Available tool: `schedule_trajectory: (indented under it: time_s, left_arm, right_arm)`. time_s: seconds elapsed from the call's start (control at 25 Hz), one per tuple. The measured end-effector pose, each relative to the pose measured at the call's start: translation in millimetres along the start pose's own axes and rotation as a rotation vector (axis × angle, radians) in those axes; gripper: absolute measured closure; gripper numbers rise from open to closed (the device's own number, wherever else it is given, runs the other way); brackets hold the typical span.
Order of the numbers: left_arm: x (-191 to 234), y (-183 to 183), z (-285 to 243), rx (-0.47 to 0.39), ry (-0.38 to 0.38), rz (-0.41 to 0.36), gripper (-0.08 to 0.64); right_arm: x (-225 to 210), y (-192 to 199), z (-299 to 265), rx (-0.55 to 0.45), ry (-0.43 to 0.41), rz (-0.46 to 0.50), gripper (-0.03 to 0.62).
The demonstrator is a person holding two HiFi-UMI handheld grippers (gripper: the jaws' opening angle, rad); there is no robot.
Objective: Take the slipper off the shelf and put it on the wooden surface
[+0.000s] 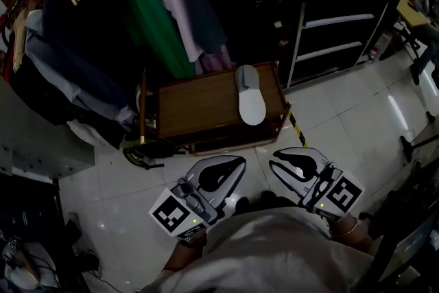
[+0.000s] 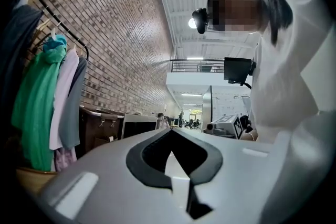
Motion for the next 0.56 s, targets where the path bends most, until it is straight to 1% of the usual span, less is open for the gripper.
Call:
schedule_trajectory:
  time_s: [0.08,0.2,0.32,0.4,0.48,0.56]
  left_arm:
    - [2.0,-0.3,5.2,0.009,-0.005,-0.008,0.563]
    - [-1.5,6.4,10.4,0.016,-0.015,-0.006,0.563]
    - [-9.7,11.3,9.2,0.031,0.014,0.01,0.563]
    - [-11.9,6.4,6.9,0.016,0.029,0.011,0.563]
    - [-12.1,1.7,6.4,0.007,0.031,0.011,0.563]
    - [-10.3,2.4,9.8,0.023,0.022,0.008,0.563]
  right_arm:
    - [2.1,3.4,-6.2,0.009,-0.018,0.017,0.526]
    - [8.1,8.0,-11.8,-0.008,-0.054,0.03,0.529]
    - [15.5,11.8,-4.4,-0.015,-0.038,0.025,0.531]
    - [16.2,12.6,-2.6,-0.012,-0.031,0.029,0.531]
    - [15.2,12.8,-3.0,-0.011,-0.031,0.03,0.531]
    - [14.1,12.8,-3.9,-0.014,-0.031,0.025,0.529]
Point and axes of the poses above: the fingertips, and each gripper's own axes: z backward along the fingers, x to its left, y out of its underside, the point moved 6 cm from there along z, backward along the fingers, and after that the axes turned 8 degrees about y, right-handed, at the moved point
